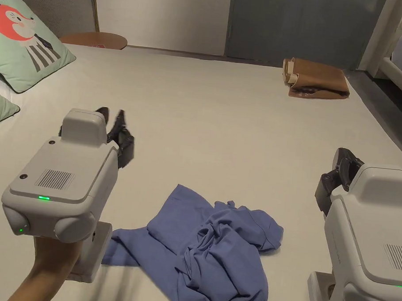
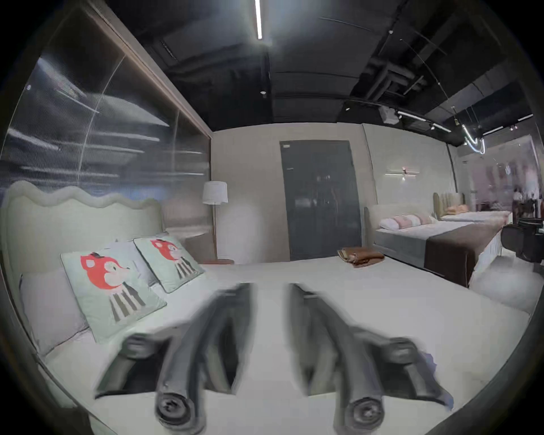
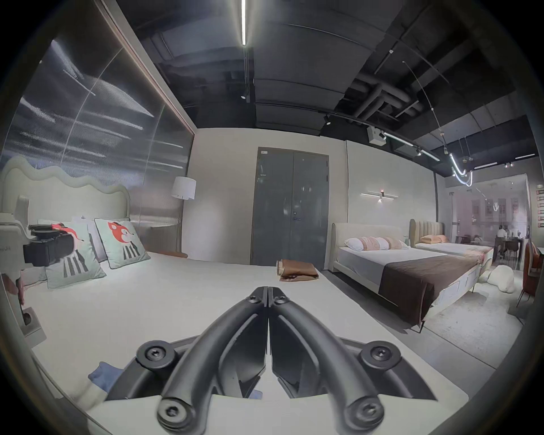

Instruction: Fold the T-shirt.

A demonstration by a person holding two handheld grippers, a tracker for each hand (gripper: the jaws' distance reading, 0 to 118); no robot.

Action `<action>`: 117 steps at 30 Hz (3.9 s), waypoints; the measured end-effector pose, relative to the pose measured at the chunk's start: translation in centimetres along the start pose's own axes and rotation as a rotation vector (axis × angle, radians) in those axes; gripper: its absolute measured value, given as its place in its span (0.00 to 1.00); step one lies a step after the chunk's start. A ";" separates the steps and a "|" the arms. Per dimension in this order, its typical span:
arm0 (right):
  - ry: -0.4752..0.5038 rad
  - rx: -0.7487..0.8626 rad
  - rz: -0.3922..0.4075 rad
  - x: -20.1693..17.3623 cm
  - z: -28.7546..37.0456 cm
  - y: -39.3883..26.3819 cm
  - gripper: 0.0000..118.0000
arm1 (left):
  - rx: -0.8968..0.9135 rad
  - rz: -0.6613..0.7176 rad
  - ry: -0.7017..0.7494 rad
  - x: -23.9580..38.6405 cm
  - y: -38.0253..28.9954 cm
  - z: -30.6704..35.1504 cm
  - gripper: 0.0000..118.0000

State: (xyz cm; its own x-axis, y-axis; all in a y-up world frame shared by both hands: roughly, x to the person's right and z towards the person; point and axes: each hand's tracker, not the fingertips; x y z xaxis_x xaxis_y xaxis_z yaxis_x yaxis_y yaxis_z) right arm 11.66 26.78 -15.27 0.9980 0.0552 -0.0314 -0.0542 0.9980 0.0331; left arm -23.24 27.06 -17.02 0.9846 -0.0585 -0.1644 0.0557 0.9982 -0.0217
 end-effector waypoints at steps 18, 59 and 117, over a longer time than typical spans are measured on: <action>0.002 -0.026 0.004 0.1 -0.6 -1.0 0.00 | -0.665 0.265 -0.086 -2.7 -7.6 -5.7 0.00; 0.056 -0.350 -0.030 0.5 -9.0 -8.0 0.00 | -0.798 0.080 -0.140 -1.0 -13.0 -3.0 0.05; -0.060 -0.067 0.148 6.9 -21.7 13.3 0.10 | -0.395 0.164 -0.081 -6.3 9.8 -16.0 0.04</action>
State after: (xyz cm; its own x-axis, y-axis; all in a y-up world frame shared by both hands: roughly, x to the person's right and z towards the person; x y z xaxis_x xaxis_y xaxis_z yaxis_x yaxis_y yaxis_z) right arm 17.07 41.07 -36.70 0.9789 0.2020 0.0291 -0.2010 0.9790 -0.0342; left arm -31.51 37.00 -32.00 0.9858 0.1176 -0.1196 -0.1549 0.9118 -0.3803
